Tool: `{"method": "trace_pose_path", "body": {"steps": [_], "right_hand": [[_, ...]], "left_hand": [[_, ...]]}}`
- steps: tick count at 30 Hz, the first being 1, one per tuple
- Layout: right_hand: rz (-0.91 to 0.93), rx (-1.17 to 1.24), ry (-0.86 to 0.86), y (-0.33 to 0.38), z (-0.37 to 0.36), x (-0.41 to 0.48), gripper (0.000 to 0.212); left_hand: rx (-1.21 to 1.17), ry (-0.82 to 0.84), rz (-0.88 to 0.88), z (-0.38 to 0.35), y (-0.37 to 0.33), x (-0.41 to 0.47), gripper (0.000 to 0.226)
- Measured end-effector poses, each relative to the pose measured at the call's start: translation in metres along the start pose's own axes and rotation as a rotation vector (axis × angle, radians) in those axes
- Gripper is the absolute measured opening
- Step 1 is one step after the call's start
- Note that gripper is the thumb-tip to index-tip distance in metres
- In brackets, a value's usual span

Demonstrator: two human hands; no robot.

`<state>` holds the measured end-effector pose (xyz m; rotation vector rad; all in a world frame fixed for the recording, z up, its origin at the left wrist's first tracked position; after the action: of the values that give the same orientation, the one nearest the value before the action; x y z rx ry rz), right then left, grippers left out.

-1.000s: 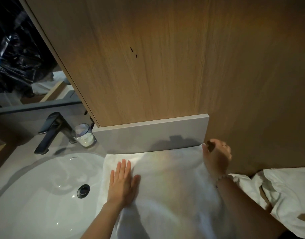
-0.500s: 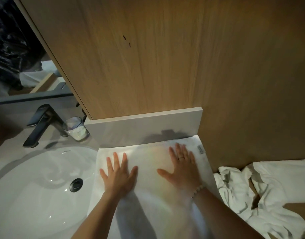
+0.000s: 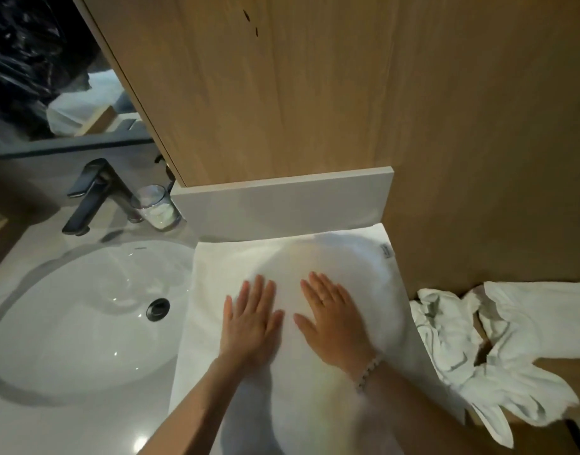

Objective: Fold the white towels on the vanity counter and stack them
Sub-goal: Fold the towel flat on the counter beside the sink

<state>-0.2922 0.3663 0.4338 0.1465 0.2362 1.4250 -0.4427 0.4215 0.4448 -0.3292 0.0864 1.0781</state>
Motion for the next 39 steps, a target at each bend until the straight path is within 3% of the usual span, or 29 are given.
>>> {"method": "trace_pose_path", "body": {"steps": [4, 10, 13, 15, 18, 21, 25, 29, 31, 34, 36, 39], "right_hand": [[-0.097, -0.005, -0.010, -0.050, 0.015, -0.007, 0.088], [-0.189, -0.061, 0.099, -0.054, 0.027, -0.009, 0.096], [-0.169, 0.009, 0.060, -0.023, 0.024, -0.029, 0.089], [-0.114, 0.007, -0.026, 0.005, 0.016, -0.051, 0.071], [-0.073, 0.001, 0.043, 0.038, -0.002, -0.079, 0.056], [-0.054, -0.007, 0.053, 0.041, -0.004, -0.087, 0.053], [0.090, 0.000, 0.128, 0.021, 0.002, -0.096, 0.064], [-0.047, -0.039, 0.138, -0.027, 0.015, -0.114, 0.057], [-0.146, -0.061, 0.182, -0.039, 0.020, -0.125, 0.057], [-0.219, -0.051, 0.192, -0.021, 0.023, -0.132, 0.058], [-0.133, -0.020, 0.150, 0.012, 0.017, -0.137, 0.057], [-0.038, 0.024, 0.156, 0.053, 0.005, -0.149, 0.054]], "left_hand": [[0.013, -0.019, 0.078, 0.006, 0.013, -0.003, 0.083], [0.052, 0.010, 0.313, 0.016, 0.039, -0.010, 0.057], [0.031, -0.059, 0.250, 0.011, 0.008, -0.029, 0.058], [0.028, -0.029, 0.176, -0.001, -0.024, -0.050, 0.059], [0.006, 0.040, 0.129, -0.016, -0.051, -0.078, 0.077], [-0.029, 0.024, 0.106, -0.028, -0.043, -0.094, 0.083], [-0.020, 0.006, 0.004, -0.025, -0.027, -0.097, 0.065], [-0.013, -0.034, -0.026, -0.020, 0.006, -0.103, 0.069], [-0.007, -0.020, -0.018, -0.018, 0.016, -0.104, 0.061], [0.014, 0.067, 0.075, -0.015, 0.011, -0.104, 0.056], [0.000, 0.088, 0.128, -0.017, -0.009, -0.120, 0.057], [-0.031, 0.089, 0.060, -0.027, -0.037, -0.156, 0.057]]}}
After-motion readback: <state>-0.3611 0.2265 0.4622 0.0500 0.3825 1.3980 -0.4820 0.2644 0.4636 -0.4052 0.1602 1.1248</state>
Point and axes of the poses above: each hand's wrist, its own x-axis towards the middle knuckle, its own z-axis out of the back of the hand, y = z × x, the point moved 3 cm from there along x, towards the middle knuckle, and after that the axes turned 6 degrees about y, right-handed, at the moved point
